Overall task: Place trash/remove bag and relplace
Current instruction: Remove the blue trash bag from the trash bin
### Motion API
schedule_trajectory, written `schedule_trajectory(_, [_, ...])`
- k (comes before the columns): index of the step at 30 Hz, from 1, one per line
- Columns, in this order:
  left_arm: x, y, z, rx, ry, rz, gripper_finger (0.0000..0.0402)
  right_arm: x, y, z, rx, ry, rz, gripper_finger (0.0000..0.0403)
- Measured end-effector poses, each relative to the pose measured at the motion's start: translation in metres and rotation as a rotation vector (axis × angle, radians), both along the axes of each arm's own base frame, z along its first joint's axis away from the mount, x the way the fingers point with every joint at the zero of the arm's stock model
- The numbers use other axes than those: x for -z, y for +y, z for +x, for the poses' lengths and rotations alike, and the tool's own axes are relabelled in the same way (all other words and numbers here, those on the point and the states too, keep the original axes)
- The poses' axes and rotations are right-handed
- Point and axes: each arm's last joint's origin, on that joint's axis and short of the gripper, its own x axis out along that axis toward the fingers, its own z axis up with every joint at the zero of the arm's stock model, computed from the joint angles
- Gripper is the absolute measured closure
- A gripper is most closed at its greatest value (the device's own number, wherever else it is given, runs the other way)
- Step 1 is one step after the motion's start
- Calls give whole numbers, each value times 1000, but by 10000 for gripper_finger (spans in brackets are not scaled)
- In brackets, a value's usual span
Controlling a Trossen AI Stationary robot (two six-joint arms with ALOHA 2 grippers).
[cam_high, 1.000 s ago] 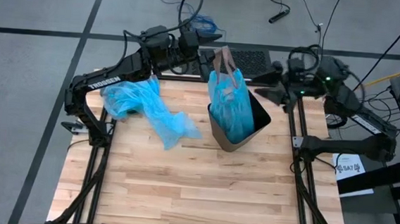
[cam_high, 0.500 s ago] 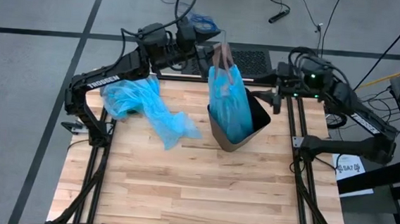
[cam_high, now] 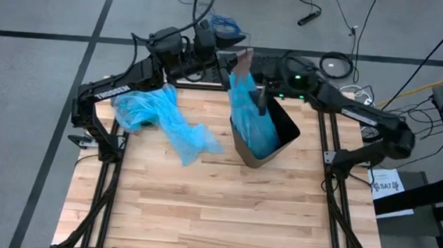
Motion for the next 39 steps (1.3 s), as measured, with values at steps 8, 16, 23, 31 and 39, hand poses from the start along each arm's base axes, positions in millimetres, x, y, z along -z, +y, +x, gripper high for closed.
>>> schedule_trajectory(8, [3,-6,2,17,26,-7,217,24,10,41,-298,-44,39,206])
schedule_trajectory(16, [6,-5,3,16,70,-18,217,13,7,28,-281,-62,55,390])
schedule_trajectory(23, [10,-7,-5,0,160,-37,217,-17,8,-14,-181,-82,16,402])
schedule_trajectory(31, [6,-9,-24,-56,222,-59,217,-37,11,-47,-106,-113,-14,403])
schedule_trajectory(39, [3,-14,-45,-69,285,-77,217,-53,15,-61,-45,-202,-77,403])
